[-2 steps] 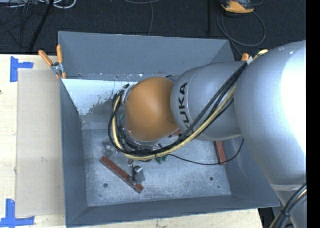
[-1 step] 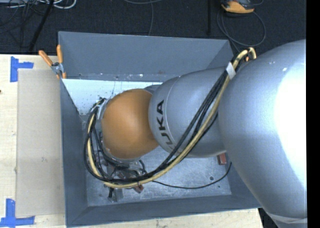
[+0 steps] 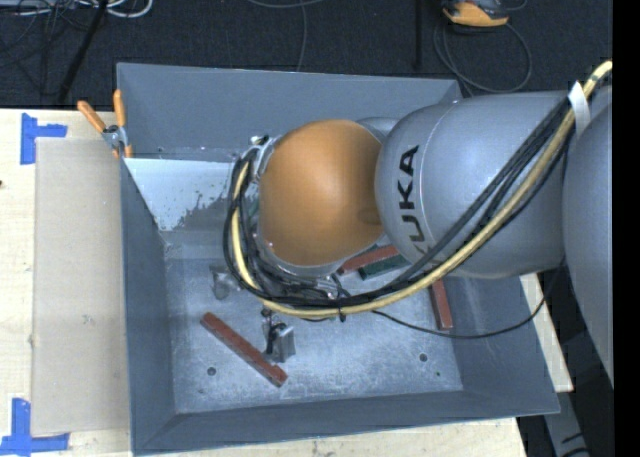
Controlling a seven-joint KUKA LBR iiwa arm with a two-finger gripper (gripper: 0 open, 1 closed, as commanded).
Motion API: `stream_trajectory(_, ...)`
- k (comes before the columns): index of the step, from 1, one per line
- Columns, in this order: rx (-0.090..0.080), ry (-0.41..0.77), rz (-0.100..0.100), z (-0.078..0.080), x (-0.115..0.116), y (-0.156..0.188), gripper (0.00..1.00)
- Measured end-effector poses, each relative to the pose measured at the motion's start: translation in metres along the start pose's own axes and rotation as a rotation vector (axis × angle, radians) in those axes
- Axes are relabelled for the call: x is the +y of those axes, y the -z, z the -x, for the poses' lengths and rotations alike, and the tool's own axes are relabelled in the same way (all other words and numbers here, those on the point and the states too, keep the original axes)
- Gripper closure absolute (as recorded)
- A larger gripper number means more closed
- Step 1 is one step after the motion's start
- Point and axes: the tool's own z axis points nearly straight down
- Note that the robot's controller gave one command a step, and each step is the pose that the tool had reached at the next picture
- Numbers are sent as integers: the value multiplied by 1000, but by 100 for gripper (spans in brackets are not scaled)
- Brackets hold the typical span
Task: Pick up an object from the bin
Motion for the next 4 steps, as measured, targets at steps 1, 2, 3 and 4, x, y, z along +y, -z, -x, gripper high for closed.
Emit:
stream_trajectory(1,14,-221,4,-10,14,-110,0)
stream_trajectory(2,-1,-227,1,1,-17,-32,0)
stream_trajectory(3,13,-416,3,-16,-1,-114,0)
stream_trajectory(4,12,-469,-2,-49,-70,-115,0)
